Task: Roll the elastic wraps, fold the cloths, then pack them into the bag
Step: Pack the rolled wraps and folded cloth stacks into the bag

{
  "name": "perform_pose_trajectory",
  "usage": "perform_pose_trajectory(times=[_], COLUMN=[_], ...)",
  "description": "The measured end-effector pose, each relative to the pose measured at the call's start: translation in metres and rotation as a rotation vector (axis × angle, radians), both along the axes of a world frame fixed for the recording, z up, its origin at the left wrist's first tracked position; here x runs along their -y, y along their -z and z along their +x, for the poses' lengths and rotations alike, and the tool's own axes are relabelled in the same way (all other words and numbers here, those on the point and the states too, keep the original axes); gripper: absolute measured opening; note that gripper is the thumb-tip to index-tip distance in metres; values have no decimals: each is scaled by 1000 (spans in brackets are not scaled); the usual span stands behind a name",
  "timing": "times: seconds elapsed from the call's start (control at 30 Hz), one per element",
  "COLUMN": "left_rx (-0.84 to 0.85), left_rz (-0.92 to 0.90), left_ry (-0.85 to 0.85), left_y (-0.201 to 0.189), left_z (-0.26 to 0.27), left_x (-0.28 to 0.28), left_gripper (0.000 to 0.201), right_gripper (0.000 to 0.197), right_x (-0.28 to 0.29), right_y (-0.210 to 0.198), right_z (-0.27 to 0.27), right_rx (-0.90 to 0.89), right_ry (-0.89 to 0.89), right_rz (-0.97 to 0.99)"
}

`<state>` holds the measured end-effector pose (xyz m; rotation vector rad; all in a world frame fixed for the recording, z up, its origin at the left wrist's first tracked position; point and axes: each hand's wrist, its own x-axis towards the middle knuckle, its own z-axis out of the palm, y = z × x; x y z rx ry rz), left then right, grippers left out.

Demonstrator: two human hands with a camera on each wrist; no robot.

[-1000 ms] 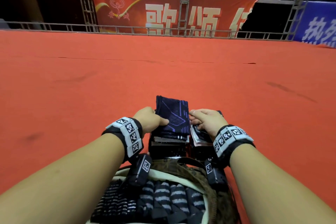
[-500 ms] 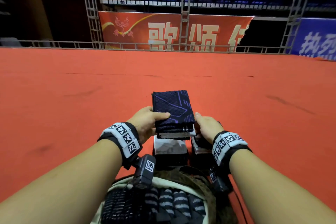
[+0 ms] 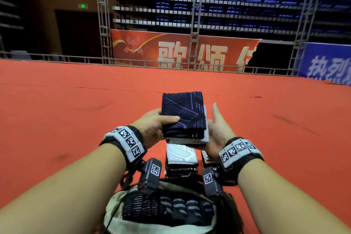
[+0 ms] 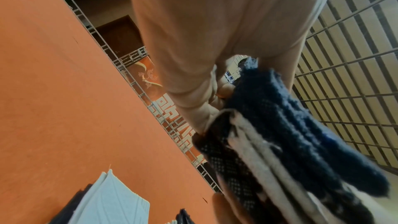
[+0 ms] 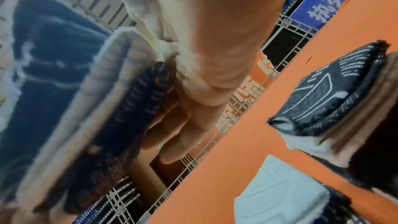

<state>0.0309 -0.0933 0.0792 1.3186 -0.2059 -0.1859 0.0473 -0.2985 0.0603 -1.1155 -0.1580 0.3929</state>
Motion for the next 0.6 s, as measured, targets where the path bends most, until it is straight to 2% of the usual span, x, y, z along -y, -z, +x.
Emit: perform_pose_trajectory(times=[0.07, 0.17, 0.23, 0.37, 0.5, 0.53, 0.57, 0.6], left_rx=[-8, 3, 10, -38, -208, -222, -190, -136], left_rz=[37, 112, 168, 278, 291, 347, 488, 740], left_ry=[-54, -86, -69, -84, -141, -194, -229, -239], left_y=[-1, -2, -1, 9, 30, 36, 43, 49], left_z=[-7, -19, -27, -40, -53, -56, -58, -61], left_x=[-7, -18, -26, -48, -70, -75, -82, -89], left_gripper=[38, 19, 28, 57, 61, 57, 48, 39], right_gripper=[101, 71, 50, 41, 18, 14, 13, 15], right_x=[-7, -22, -35, -52, -62, -64, -65, -66], right_y=[-4, -12, -12, -4, -2, 0, 2, 5], right_z=[-11, -31, -39, -46, -55, -57, -57, -58], right_rx=[20, 98, 128, 166, 166, 164, 156, 150], right_ry=[-10, -6, 40, 178, 239, 259, 282, 296], right_rz=[-10, -107, -155, -226, -321, -361, -413, -470])
